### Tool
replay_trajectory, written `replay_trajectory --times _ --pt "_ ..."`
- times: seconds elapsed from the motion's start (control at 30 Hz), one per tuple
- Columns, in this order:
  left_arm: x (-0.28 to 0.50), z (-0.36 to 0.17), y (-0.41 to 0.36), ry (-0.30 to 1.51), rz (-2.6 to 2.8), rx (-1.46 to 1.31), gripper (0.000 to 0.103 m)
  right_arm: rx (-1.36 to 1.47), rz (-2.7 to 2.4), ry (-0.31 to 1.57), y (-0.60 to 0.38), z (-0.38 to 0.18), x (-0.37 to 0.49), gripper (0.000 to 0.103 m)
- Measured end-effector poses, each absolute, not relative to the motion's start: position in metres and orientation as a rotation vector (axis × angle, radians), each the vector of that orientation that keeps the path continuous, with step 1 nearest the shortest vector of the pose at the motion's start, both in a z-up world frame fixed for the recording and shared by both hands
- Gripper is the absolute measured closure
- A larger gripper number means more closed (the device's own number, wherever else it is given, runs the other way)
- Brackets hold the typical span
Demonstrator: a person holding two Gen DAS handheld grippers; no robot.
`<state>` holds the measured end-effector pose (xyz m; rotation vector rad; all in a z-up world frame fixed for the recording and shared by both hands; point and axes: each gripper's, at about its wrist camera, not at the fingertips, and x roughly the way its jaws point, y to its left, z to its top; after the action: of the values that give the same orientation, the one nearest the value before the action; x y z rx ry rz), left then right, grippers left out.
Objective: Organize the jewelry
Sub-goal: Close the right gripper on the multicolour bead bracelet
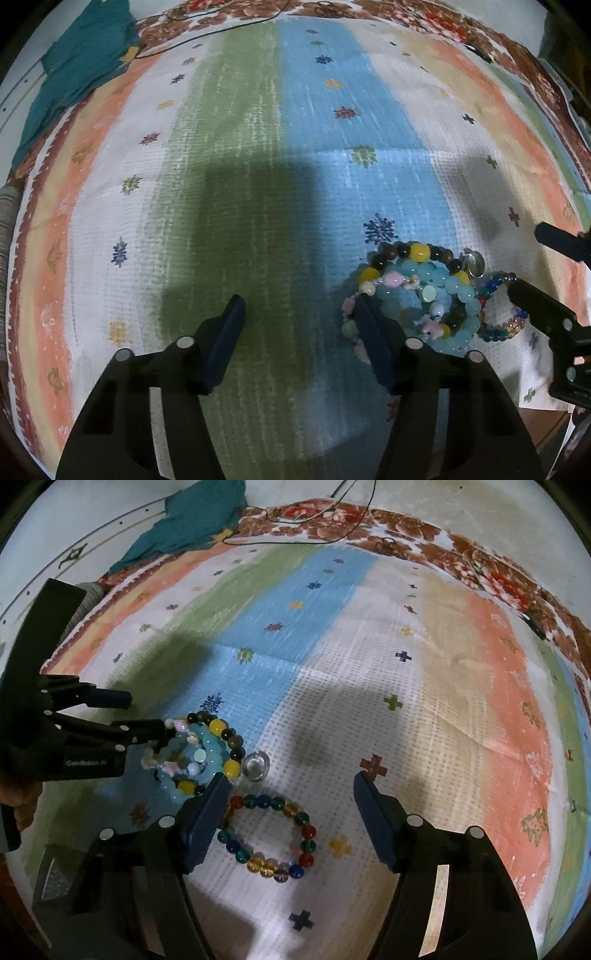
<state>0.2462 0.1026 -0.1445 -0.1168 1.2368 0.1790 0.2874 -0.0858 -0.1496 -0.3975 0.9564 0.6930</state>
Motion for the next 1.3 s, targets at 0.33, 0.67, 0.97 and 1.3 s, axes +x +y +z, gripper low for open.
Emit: replay_trajectory --times 0.33,0.67,0.97,1.3 --pt "0.251 -0.148 0.098 1.225 0.15 -0.179 0.089 -0.43 0.729 0.971 -0.074 -0.16 0.291 0.037" --pt "0.253 -0.155 0.093 1.237 0.163 -0.121 0.103 -0.438 0.756 0.977 -0.066 -0.168 0.296 0.042" --pt "0.254 -0.156 0.09 1.239 0.166 -0.102 0.103 -0.413 0.784 0.978 -0.064 -0.17 0.3 0.049" --pt "0.253 -0.155 0.093 1.238 0.16 -0.098 0.103 -0.442 0.761 0.977 -0.066 -0.178 0.299 0.074"
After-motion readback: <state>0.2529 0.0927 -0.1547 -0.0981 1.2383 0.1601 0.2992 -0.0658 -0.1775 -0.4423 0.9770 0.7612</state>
